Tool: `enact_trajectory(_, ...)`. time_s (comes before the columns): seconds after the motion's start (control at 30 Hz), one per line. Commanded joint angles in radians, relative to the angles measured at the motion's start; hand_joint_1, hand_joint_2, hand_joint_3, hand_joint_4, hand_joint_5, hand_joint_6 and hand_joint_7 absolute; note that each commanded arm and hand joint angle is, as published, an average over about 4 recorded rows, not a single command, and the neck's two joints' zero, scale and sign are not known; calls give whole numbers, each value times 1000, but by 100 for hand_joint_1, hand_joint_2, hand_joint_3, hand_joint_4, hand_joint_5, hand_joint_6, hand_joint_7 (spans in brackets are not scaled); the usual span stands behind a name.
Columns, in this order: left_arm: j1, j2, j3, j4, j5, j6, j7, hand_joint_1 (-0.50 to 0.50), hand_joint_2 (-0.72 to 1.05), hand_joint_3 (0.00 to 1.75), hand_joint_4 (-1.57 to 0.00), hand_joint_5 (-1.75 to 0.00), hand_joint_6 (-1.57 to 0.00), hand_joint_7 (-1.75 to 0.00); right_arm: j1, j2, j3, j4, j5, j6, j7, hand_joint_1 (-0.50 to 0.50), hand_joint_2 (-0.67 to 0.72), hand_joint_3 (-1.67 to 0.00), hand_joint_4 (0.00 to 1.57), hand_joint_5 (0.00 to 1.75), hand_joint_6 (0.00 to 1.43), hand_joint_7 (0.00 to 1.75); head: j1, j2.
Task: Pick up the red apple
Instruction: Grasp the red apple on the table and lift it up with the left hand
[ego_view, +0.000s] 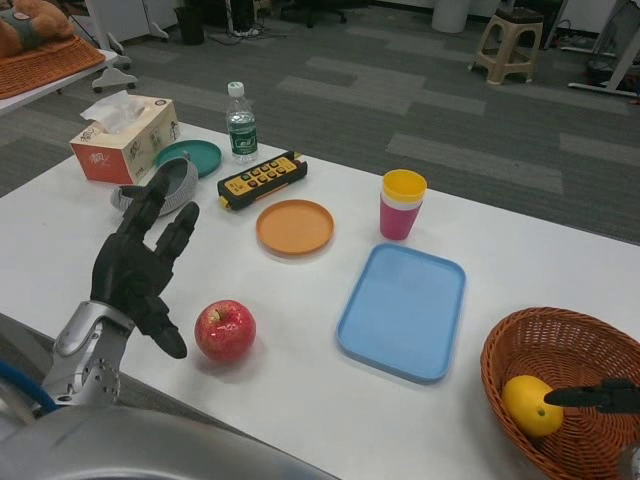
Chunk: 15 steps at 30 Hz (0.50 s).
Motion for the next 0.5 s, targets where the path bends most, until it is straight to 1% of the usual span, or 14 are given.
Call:
enact_trajectory(0.03, 21, -33, 38, 48, 71, 3, -32, -50, -72, 9, -15, 0, 0, 0, -18, -18, -1, 9, 4, -1, -2, -25, 72, 0, 0, 0, 0, 0, 8, 0)
enact_trajectory(0.17, 36, -56, 33, 103, 103, -28, -39, -50, -72, 9, -10, 0, 0, 0, -22, -20, 1, 14, 5, 0, -2, -25, 72, 0, 0, 0, 0, 0, 16, 4)
enact_trajectory(0.27, 34, -69, 22, 146, 131, -64, -40, -50, -72, 9, -7, 0, 0, 0, -26, -21, 6, 17, 5, 1, -2, -22, 72, 0, 0, 0, 0, 0, 21, 8)
enact_trajectory(0.37, 12, -72, 18, 223, 200, -134, -37, -50, -72, 9, -7, 0, 0, 0, -28, -23, 13, 18, 5, 2, -2, -21, 72, 0, 0, 0, 0, 0, 21, 12)
enact_trajectory(0.5, -23, -72, 16, 299, 252, -202, -34, -50, -72, 9, -2, 0, 0, 0, -28, -23, 17, 16, 5, 2, -3, -21, 72, 0, 0, 0, 0, 0, 25, 12)
